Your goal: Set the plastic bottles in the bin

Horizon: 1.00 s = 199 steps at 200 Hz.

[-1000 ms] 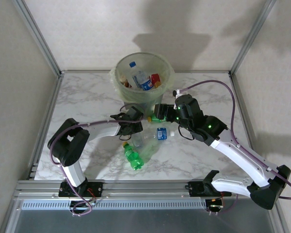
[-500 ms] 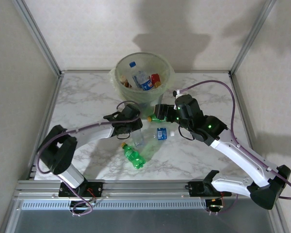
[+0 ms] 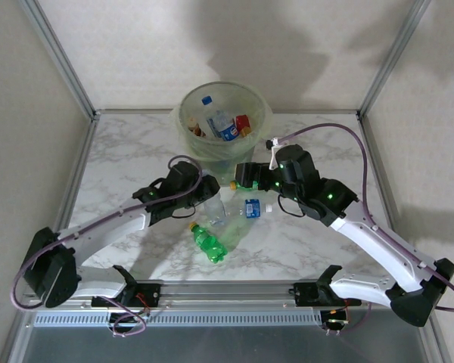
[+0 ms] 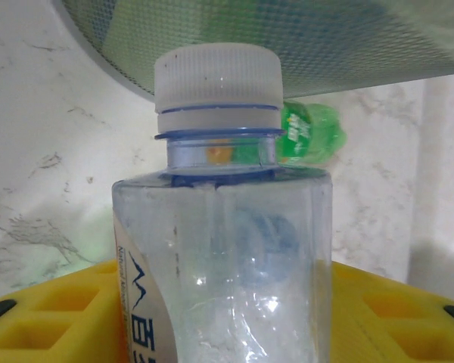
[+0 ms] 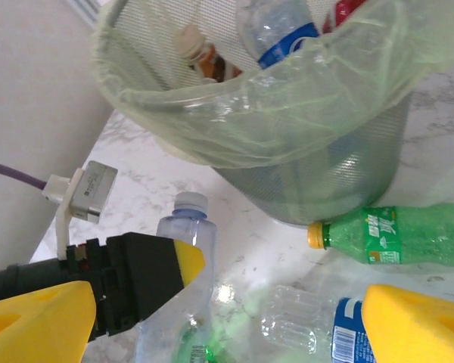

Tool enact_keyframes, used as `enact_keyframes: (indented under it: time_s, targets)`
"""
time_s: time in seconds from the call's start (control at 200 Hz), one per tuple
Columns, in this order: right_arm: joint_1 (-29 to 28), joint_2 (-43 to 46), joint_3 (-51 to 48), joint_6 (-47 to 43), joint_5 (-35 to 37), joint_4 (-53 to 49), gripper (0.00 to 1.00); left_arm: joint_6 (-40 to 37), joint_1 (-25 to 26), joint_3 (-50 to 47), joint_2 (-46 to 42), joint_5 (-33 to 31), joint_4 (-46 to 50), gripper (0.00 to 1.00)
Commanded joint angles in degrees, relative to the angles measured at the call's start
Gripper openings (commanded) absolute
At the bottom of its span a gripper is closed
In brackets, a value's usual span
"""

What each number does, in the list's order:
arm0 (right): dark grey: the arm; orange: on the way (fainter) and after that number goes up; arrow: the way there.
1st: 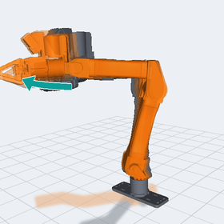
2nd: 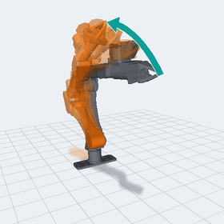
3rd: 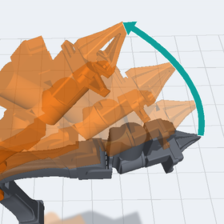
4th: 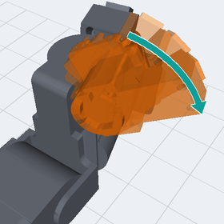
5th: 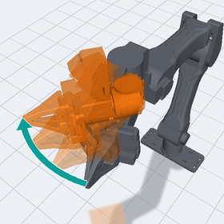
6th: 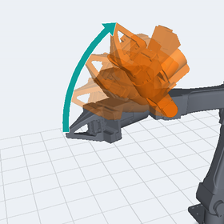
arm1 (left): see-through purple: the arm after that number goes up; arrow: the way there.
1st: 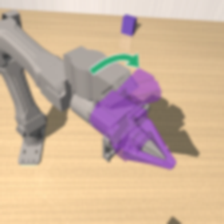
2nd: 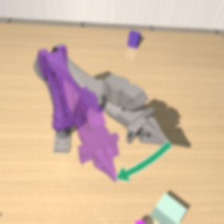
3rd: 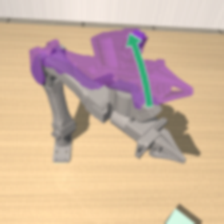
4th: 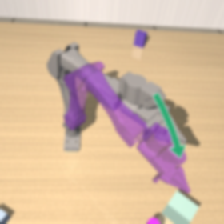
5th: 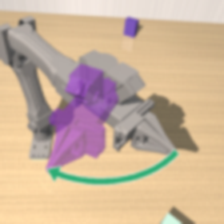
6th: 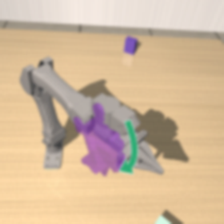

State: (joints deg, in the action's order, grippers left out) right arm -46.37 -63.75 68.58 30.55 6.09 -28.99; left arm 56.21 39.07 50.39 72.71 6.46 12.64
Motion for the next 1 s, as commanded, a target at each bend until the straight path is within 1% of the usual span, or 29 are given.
enact_keyframes:
  time_s: [0.0, 0.07, 0.14, 0.265, 0.355, 0.441, 0.511, 0.616, 0.876, 0.991]
  targets:
    - [0.17, -0.14, 3.14, -2.43, -3.31, -1.08, 0.92, 3.1, -0.09, -1.03, -5.44, 0.08, -1.36, 0.54]
    - [0.2, -0.89, 4.02, -2.85, -3.59, -2.33, 0.93, 4.89, -1.06, -2.05, -8.36, 0.11, -2.81, 0.54]
    - [0.19, -1.03, 3.95, -2.95, -6.07, -1.51, 0.95, 7.09, -2.48, -3.56, -11.09, 0.58, -4.91, 0.54]
    - [0.15, -1.25, 1.66, -2.13, -14.41, 2.91, 0.98, 10.36, -5.17, -6.45, -15.14, 2.55, -9.71, 0.54]
    - [0.14, -2.44, 0.23, -0.83, -20.35, 5.98, 0.99, 12.24, -6.51, -8.07, -16.92, 3.57, -12.28, 0.54]
    - [0.16, -3.27, -1.13, 0.56, -25.48, 9.53, 0.99, 12.53, -7.05, -8.28, -17.48, 4.32, -12.69, 0.54]
    - [-0.03, -3.63, -2.48, 2.14, -27.99, 12.85, 0.99, 12.43, -7.32, -8.16, -17.45, 4.95, -12.66, 0.54]
    - [-0.74, -5.12, -2.64, 2.94, -28.06, 13.87, 0.99, 12.18, -7.69, -8.11, -17.89, 6.08, -13.24, 0.53]
    - [-2.91, -7.69, -2.4, 4.04, -29.98, 15.4, 0.99, 13.63, -7.96, -7.85, -19.93, 6.0, -15.01, 0.53]
    - [-4.51, -9.0, -1.57, 4.08, -28.62, 15.34, 0.98, 14.34, -7.93, -7.85, -20.24, 6.48, -15.85, 0.53]
